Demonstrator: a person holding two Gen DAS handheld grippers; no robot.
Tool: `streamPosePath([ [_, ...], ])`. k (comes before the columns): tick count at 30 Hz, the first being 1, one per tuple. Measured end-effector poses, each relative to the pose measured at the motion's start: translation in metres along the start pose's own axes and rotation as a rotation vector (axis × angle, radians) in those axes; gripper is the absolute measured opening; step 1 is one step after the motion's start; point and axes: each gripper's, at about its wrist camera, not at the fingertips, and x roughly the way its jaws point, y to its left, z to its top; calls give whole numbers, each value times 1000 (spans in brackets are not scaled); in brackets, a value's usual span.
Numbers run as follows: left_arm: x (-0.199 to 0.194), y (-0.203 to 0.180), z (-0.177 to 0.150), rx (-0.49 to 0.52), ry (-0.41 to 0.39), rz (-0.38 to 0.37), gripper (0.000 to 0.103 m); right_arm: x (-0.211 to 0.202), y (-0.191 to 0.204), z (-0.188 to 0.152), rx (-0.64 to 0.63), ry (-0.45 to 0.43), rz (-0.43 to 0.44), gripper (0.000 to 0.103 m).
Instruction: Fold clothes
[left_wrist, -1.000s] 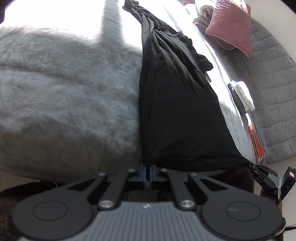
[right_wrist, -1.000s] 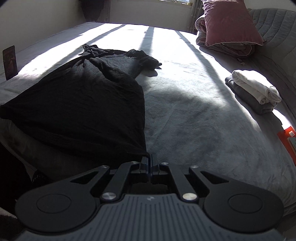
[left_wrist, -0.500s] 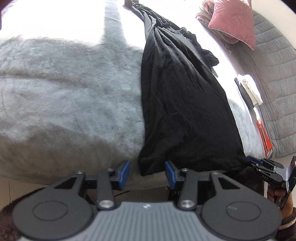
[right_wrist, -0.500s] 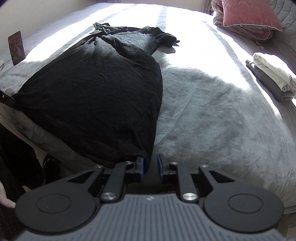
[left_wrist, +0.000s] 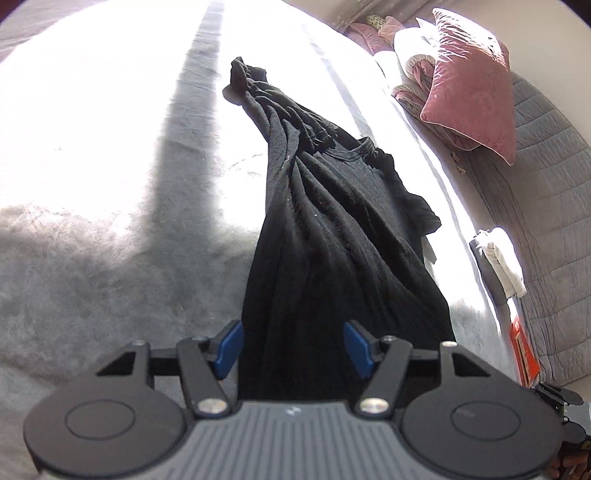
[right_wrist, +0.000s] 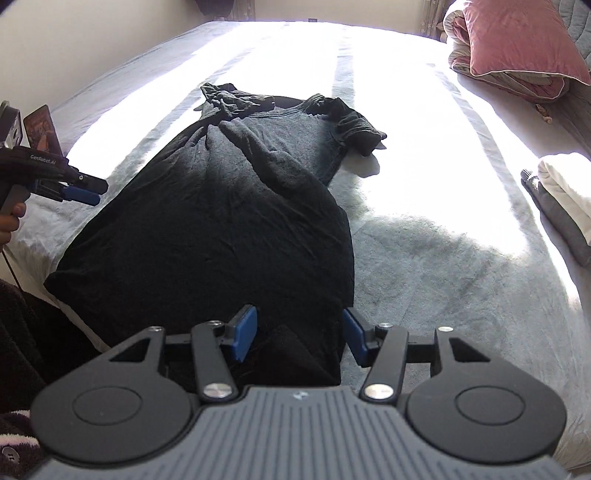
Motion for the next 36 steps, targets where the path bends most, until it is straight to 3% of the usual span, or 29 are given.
streamPosePath([
  [5,22,-1,26,-25,-72,42,63,-7,1,9,-53,92,-79,56],
  [10,40,-2,38,49,-211,126,63,-15,-4,29,-38,105,-115,56],
  [13,46,2,47,86,-255,187,63,-7,0,54,-7,59,-69,56],
  [19,39,21,63,75,-337,269,64,52,18,101,43,12,37,56],
  [24,31,35,70,62,-367,323,82,105,35,135,99,4,143,56],
  [28,22,46,76,10,-365,339,83,145,50,163,142,-15,212,56],
  [32,12,50,96,-42,-295,336,83,182,65,192,195,-48,269,56],
  [36,3,46,108,7,-364,328,84,214,68,213,298,-75,321,56],
])
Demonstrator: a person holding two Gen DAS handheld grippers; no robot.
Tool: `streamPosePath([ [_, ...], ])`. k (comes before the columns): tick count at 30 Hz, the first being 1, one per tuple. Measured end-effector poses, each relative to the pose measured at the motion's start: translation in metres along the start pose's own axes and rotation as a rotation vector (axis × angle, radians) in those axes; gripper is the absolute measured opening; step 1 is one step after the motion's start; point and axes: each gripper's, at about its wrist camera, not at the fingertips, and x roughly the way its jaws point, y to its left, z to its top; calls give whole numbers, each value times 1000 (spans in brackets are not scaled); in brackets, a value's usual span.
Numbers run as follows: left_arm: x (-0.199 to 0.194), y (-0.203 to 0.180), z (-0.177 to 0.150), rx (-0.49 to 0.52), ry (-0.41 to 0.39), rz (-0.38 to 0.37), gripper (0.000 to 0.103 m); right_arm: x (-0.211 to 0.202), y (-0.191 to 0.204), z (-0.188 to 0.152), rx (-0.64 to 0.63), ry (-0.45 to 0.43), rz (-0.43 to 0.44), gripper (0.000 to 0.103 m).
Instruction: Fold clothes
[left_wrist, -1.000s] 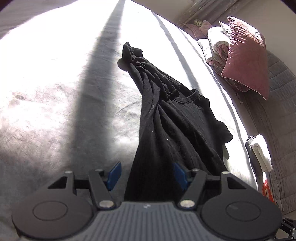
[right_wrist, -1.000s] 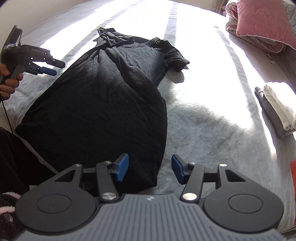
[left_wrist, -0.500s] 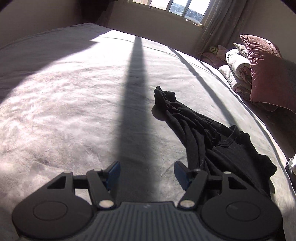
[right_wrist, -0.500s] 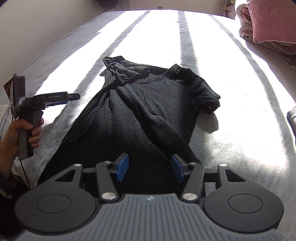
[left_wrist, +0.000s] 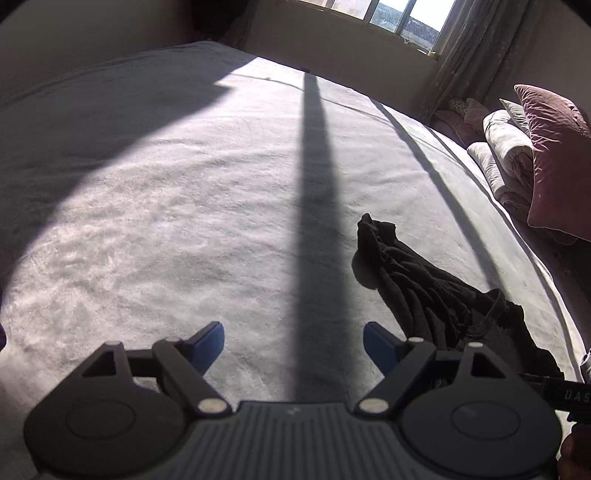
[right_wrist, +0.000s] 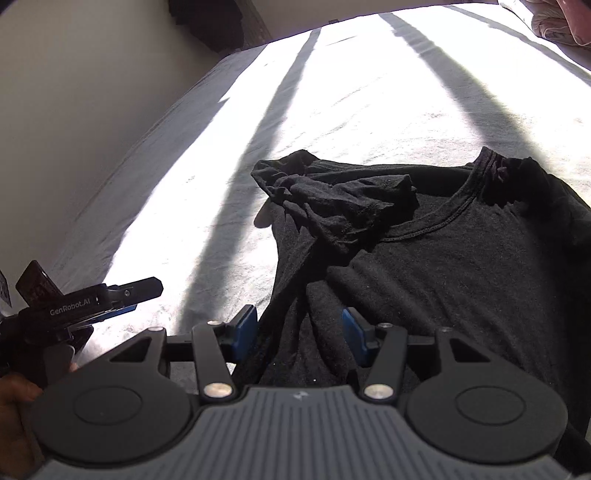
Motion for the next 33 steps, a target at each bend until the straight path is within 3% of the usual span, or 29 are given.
streamPosePath([
  [3,0,9,-8,-33,-69,-39,84,22,-6,10,82,-33,17,56],
  [5,6,10,-3,-42,-8,-35,82,34,-9,16,110,-46,-6,56],
  [7,4,8,0,-12,-32,-79,83,44,-11,20,123,-57,-33,56],
  [10,8,9,1,6,-30,-84,83,53,-10,29,126,-102,-57,54],
  [12,17,16,1,-13,6,-78,83,56,-9,35,121,-137,-60,49],
  [15,23,30,4,-76,42,-86,83,61,-2,46,102,-178,-58,33],
  [17,23,38,7,-118,50,-95,83,66,5,50,83,-201,-65,14],
  [20,22,49,9,-169,47,-115,83,73,24,52,25,-232,-48,11],
  [27,11,74,15,-261,-11,-78,81,94,83,38,-149,-175,120,10],
  [33,10,93,19,-336,-27,-68,81,123,115,17,-259,-88,159,10],
])
